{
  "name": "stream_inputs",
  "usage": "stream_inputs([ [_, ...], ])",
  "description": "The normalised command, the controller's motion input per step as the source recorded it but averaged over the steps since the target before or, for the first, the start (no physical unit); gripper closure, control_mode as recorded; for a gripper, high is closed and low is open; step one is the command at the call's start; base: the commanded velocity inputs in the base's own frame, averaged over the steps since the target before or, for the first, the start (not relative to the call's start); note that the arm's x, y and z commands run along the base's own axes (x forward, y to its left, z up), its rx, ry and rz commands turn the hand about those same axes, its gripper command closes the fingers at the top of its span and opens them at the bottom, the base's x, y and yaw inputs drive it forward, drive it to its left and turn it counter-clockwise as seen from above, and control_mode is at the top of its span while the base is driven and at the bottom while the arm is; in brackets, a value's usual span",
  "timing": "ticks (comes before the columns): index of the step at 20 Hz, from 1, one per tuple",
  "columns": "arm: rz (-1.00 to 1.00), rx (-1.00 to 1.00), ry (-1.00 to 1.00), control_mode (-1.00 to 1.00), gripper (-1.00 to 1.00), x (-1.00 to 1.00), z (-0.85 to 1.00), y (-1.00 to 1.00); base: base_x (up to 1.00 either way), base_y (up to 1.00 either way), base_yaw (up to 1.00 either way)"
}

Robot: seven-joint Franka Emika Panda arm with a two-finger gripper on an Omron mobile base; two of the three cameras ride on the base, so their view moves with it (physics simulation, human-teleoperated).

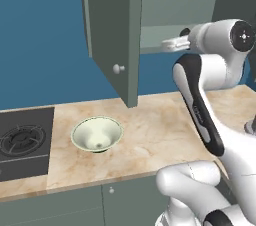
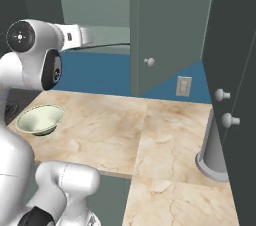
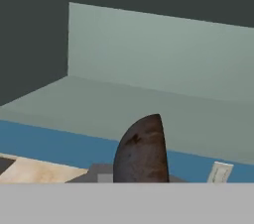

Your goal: Open the cabinet and move the ladle to the pot. Then close the cabinet.

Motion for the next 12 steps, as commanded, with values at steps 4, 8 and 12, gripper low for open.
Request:
stream_inputs([
  [4,0.00,-0.16,0.06,-1.00,1.00,-0.93,0.17,0.01,0.00,0.00,0.00],
  [8,0.01,-0.12,0.00,-1.00,1.00,-0.84,0.00,0.09,0.00,0.00,0.00],
  [12,0.03,-0.08,0.00,-1.00,1.00,-0.73,0.00,0.12,0.00,0.00,0.00],
])
